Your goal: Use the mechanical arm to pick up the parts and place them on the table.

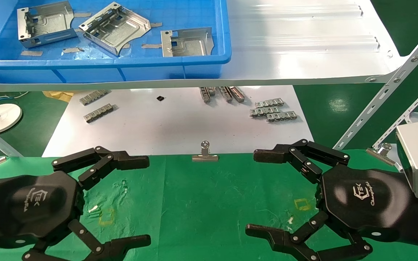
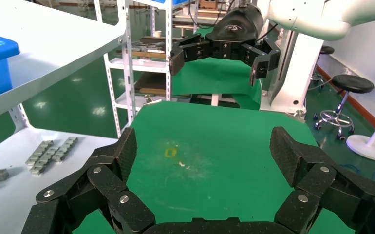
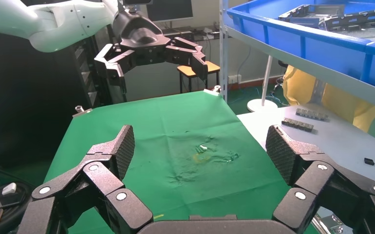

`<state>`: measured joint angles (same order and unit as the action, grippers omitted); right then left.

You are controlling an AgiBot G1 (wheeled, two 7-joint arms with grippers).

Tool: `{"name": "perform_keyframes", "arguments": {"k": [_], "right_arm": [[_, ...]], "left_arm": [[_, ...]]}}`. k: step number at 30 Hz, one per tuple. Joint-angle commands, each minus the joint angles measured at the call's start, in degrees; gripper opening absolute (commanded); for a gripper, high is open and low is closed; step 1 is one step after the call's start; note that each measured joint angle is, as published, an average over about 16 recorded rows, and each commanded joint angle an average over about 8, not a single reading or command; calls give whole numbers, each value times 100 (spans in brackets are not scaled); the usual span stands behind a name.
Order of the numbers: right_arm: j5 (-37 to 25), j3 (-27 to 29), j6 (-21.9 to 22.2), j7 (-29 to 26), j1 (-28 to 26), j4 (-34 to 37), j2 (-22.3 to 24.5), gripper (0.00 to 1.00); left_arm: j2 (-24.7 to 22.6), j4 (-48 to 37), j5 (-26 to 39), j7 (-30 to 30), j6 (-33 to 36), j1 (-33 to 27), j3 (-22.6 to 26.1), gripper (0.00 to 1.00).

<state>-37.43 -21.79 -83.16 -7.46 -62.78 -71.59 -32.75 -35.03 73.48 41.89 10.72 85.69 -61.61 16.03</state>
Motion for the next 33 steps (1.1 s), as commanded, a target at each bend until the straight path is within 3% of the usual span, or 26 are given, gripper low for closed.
{"name": "perform_keyframes", "arguments": {"k": [1,6,14,33], "right_arm": [[0,0,0,0,0,0,0,100],[0,0,0,0,0,0,0,100],[0,0,0,0,0,0,0,0],[0,0,0,0,0,0,0,0]], "left_arm": [[0,0,0,0,0,0,0,100],[0,0,0,0,0,0,0,100],[0,0,0,0,0,0,0,100],[0,0,0,0,0,0,0,100]]}}
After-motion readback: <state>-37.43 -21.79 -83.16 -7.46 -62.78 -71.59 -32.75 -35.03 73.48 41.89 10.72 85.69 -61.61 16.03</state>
